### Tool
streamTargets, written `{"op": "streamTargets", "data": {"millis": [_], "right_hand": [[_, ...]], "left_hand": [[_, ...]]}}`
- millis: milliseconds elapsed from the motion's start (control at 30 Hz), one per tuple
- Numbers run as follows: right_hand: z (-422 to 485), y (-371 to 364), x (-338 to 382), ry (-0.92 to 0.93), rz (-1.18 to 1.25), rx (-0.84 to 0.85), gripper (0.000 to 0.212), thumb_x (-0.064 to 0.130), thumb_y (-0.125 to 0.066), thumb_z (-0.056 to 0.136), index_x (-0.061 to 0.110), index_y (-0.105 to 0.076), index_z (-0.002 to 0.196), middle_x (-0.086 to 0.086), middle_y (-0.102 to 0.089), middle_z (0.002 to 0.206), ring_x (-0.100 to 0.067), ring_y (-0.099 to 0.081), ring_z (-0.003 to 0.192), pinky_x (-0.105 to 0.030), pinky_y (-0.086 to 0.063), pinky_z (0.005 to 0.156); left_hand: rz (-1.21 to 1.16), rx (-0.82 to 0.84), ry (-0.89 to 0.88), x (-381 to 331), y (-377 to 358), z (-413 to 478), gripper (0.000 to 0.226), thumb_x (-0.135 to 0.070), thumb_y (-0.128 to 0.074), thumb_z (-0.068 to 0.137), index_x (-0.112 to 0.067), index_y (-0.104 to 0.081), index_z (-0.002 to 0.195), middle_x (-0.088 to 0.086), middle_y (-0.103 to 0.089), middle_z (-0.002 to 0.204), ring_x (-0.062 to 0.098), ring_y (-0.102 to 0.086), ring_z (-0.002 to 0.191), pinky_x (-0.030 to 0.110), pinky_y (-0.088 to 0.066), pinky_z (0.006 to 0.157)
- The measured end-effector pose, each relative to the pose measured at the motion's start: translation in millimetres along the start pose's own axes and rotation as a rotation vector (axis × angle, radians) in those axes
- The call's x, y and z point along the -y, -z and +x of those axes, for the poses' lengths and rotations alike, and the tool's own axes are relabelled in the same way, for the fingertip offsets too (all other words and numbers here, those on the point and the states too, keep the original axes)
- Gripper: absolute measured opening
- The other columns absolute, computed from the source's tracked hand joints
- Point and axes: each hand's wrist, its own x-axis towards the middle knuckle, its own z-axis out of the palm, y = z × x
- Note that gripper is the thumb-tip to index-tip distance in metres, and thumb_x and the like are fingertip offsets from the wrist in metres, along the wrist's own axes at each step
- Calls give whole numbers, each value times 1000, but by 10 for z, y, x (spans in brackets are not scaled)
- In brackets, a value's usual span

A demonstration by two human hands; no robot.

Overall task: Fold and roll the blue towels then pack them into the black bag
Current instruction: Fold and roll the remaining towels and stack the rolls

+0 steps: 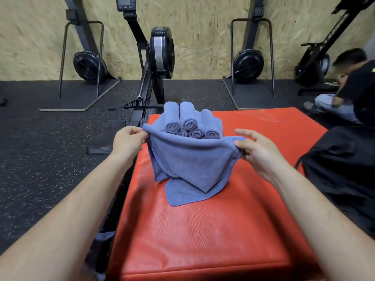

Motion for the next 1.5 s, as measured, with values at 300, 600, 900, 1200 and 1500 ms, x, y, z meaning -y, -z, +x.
{"op": "streamTargets", "data": {"millis": [300, 600, 900, 1200, 1500], "right_hand": [[90, 145, -130, 290, -715, -132, 24, 9, -59, 94, 23, -66, 112, 21, -53, 57, -2, -50, 55, -28, -43, 69], [-123, -5, 460, 227, -303, -206, 12, 14, -61, 96, 22, -70, 100, -6, -69, 85, -14, -59, 65, -32, -56, 62], [-187, -105, 1668, 312, -374, -269, 13, 27, -64, 95, 17, -73, 94, -4, -68, 83, -20, -62, 70, -47, -62, 67], [-526, -108, 2142, 231, -471, -214, 19, 27, -59, 99, 15, -68, 87, -7, -66, 88, -21, -62, 69, -39, -60, 68], [-897, 55, 2158, 242, -544, -35, 28, 2, -74, 79, 20, -75, 101, -6, -73, 107, -21, -68, 105, -35, -51, 98]], "left_hand": [[86, 34, -22, -176, 29, -42, 8, -24, -55, 66, -16, -56, 67, 7, -62, 65, 20, -60, 61, 40, -46, 67], [-34, 19, -194, -663, 124, -329, 8, -11, -50, 89, -19, -47, 89, 2, -50, 75, 16, -48, 61, 27, -46, 53], [-56, -72, -307, -1739, 255, -460, 7, -21, -58, 95, -25, -53, 99, -2, -57, 91, 17, -49, 72, 32, -41, 62], [-251, 190, -250, -2211, 414, -783, 23, -10, -70, 90, -17, -69, 112, 2, -66, 116, 10, -61, 94, 27, -48, 81], [192, 119, -436, -2149, 654, -1109, 11, -17, -73, 88, -24, -75, 97, -1, -73, 97, 16, -67, 93, 33, -54, 84]]}}
